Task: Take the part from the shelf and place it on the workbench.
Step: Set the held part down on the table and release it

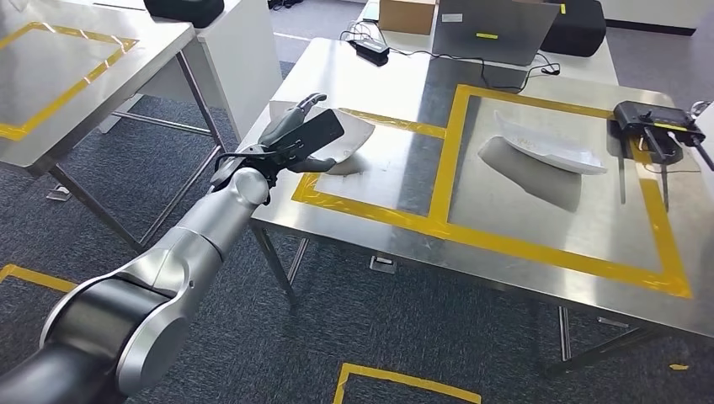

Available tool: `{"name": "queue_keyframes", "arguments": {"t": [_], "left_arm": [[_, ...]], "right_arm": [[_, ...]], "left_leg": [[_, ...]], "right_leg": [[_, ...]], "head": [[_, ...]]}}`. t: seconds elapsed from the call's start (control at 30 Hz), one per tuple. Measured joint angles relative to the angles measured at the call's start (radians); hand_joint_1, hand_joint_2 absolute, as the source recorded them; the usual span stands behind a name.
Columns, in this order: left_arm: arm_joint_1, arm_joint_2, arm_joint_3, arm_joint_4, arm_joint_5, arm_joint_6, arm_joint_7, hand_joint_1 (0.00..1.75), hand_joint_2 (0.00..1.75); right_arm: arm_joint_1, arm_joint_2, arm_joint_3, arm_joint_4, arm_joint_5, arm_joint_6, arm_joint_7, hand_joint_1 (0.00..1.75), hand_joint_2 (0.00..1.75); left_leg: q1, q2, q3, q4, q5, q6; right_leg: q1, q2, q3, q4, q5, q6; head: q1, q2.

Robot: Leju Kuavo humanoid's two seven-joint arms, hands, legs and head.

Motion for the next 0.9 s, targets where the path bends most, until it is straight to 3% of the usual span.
{"name": "queue_keyframes", "arguments": {"t": [0.07, 0.17, 0.23, 0.3, 0.33, 0.37, 0.4, 0.43, 0.47, 0.53, 0.6, 0.67, 0.73, 0.83, 0.87, 0.9], "left_arm": [[-0.001, -0.001, -0.001, 0.000, 0.000, 0.000, 0.000, 0.00, 1.75], [-0.001, -0.002, -0.002, 0.001, 0.000, 0.000, 0.000, 0.00, 1.75], [-0.001, -0.001, -0.002, 0.002, 0.000, 0.000, 0.000, 0.00, 1.75], [0.000, 0.000, -0.002, 0.002, -0.001, 0.000, -0.001, 0.00, 1.75], [0.002, 0.001, -0.002, 0.003, -0.001, 0.000, -0.001, 0.00, 1.75], [0.004, 0.001, -0.003, 0.004, -0.002, 0.000, -0.001, 0.00, 1.75], [0.006, 0.001, -0.004, 0.004, -0.002, 0.000, -0.002, 0.00, 1.75], [0.007, 0.001, -0.004, 0.003, -0.003, 0.000, -0.002, 0.00, 1.75], [0.007, 0.001, -0.004, 0.002, -0.003, 0.000, -0.003, 0.00, 1.75], [0.006, -0.001, -0.005, -0.002, -0.004, 0.000, -0.003, 0.00, 1.75], [0.006, -0.003, -0.006, -0.003, -0.005, 0.000, -0.002, 0.00, 1.75], [0.005, -0.005, -0.006, -0.002, -0.006, 0.000, 0.000, 0.00, 1.75], [0.003, -0.010, -0.007, -0.002, -0.007, 0.000, 0.003, 0.00, 1.75], [0.004, -0.012, -0.007, 0.000, -0.010, 0.000, 0.008, 0.00, 1.75], [0.005, -0.012, -0.007, 0.001, -0.010, 0.000, 0.009, 0.00, 1.75], [0.005, -0.012, -0.007, 0.001, -0.010, 0.000, 0.010, 0.00, 1.75]], "right_arm": [[-0.001, 0.000, 0.000, 0.000, 0.000, 0.000, 0.000, 0.00, 0.00], [-0.001, 0.001, 0.000, 0.000, 0.000, -0.001, 0.000, 0.00, 0.00], [-0.001, 0.002, 0.000, 0.000, 0.000, -0.001, 0.000, 0.00, 0.00], [-0.001, 0.002, 0.000, 0.000, 0.000, -0.001, 0.000, 0.00, 0.00], [-0.001, 0.002, 0.000, 0.000, 0.000, -0.001, 0.000, 0.00, 0.00], [-0.001, 0.002, 0.000, 0.000, 0.000, -0.001, 0.000, 0.00, 0.00], [-0.001, 0.002, 0.000, 0.000, 0.000, -0.001, 0.000, 0.00, 0.00], [-0.001, 0.002, 0.000, 0.000, 0.000, -0.001, 0.000, 0.00, 0.00], [-0.001, 0.002, 0.000, 0.000, 0.000, -0.001, 0.000, 0.00, 0.00], [0.000, 0.002, 0.000, 0.000, 0.000, -0.001, 0.000, 0.00, 0.00], [0.000, 0.002, 0.000, 0.000, 0.000, -0.001, -0.001, 0.00, 0.00], [0.001, 0.002, 0.000, 0.000, 0.000, -0.001, -0.002, 0.00, 0.00], [0.001, 0.002, 0.000, 0.000, 0.000, -0.001, -0.003, 0.00, 0.00], [0.001, 0.000, 0.000, 0.000, 0.002, -0.001, -0.003, 0.00, 0.00], [0.001, -0.001, 0.000, 0.000, 0.003, 0.000, -0.003, 0.00, 0.00], [0.001, -0.001, 0.000, 0.000, 0.004, 0.000, -0.003, 0.00, 0.00]], "left_leg": [[-0.001, 0.000, -0.010, 0.004, 0.012, -0.011], [-0.001, -0.003, -0.018, 0.005, 0.018, -0.028], [0.001, -0.006, -0.040, 0.059, -0.040, -0.041], [0.007, -0.006, -0.074, 0.185, -0.131, -0.053], [0.010, -0.006, -0.085, 0.244, -0.158, -0.056], [0.012, -0.006, -0.083, 0.277, -0.165, -0.059], [0.014, -0.006, -0.064, 0.273, -0.152, -0.060], [0.015, -0.006, -0.026, 0.230, -0.128, -0.059], [0.015, -0.007, 0.023, 0.162, -0.111, -0.057], [0.010, -0.011, 0.107, 0.033, -0.105, -0.049], [0.003, -0.014, 0.129, -0.009, -0.108, -0.037], [0.004, -0.012, 0.122, -0.017, -0.089, -0.021], [0.008, -0.008, 0.109, -0.028, -0.069, -0.001], [0.004, -0.006, 0.078, -0.025, -0.047, 0.012], [0.002, -0.006, 0.067, -0.022, -0.040, 0.013], [0.000, -0.006, 0.056, -0.018, -0.035, 0.013]], "right_leg": [[0.005, 0.002, 0.033, -0.062, -0.007, -0.013], [0.004, 0.000, 0.022, -0.070, 0.014, -0.036], [-0.002, -0.003, 0.008, -0.077, 0.034, -0.049], [-0.003, -0.005, -0.013, -0.077, 0.052, -0.054], [-0.003, -0.005, -0.025, -0.077, 0.061, -0.054], [-0.004, -0.005, -0.037, -0.076, 0.071, -0.052], [-0.005, -0.005, -0.049, -0.076, 0.080, -0.050], [-0.006, -0.005, -0.060, -0.075, 0.088, -0.047], [-0.008, -0.005, -0.069, -0.075, 0.096, -0.043], [-0.010, -0.004, -0.081, -0.077, 0.114, -0.030], [-0.011, -0.004, -0.084, -0.087, 0.133, -0.014], [-0.012, -0.003, -0.088, -0.094, 0.141, -0.002], [-0.011, -0.003, -0.111, -0.043, 0.093, 0.004], [-0.006, -0.002, -0.175, 0.150, -0.021, 0.006], [-0.005, -0.002, -0.180, 0.188, -0.035, 0.005], [-0.003, -0.002, -0.167, 0.191, -0.033, 0.003]], "head": [[-0.001, 0.000], [-0.001, 0.000], [-0.004, 0.000], [-0.006, 0.000], [-0.006, 0.000], [-0.006, 0.000], [-0.006, 0.000], [-0.006, 0.000], [-0.006, 0.000], [-0.006, 0.000], [-0.007, 0.000], [-0.008, 0.000], [-0.005, 0.000], [0.000, 0.000], [0.000, 0.000], [0.000, 0.000]]}}
